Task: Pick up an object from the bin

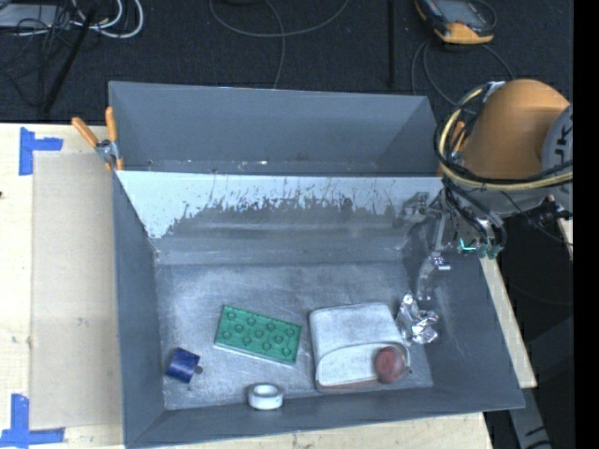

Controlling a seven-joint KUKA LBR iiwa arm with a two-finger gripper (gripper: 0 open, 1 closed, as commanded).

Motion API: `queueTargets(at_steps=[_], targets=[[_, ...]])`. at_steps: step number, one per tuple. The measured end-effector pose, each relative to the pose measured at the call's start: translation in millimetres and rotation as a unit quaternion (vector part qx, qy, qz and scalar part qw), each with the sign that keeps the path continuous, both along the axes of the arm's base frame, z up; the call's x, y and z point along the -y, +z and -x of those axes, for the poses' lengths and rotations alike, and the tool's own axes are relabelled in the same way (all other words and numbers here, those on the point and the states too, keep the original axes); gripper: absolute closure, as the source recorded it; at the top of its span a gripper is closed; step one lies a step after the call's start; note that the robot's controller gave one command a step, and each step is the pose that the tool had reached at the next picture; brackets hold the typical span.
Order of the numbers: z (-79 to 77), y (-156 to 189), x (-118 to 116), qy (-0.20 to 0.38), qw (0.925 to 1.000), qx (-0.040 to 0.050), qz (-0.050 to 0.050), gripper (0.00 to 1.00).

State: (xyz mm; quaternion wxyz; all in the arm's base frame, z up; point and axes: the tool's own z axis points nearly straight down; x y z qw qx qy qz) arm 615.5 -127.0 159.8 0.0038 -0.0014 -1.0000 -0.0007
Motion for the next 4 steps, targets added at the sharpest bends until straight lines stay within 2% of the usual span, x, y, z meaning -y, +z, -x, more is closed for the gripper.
queueTargets(at_steps=[1,2,3,4], targets=[[77.5,-89,-15,0.095,0.9954,0.0079,0.001,0.0],[115.1,-85,-62,0.148,0.9887,0.0219,0.005,0.0],[114.5,-85,-61,0.149,0.9886,0.0228,0.005,1.0],[112.5,51,-70,0.156,0.9877,0.0094,0.001,1.0]])
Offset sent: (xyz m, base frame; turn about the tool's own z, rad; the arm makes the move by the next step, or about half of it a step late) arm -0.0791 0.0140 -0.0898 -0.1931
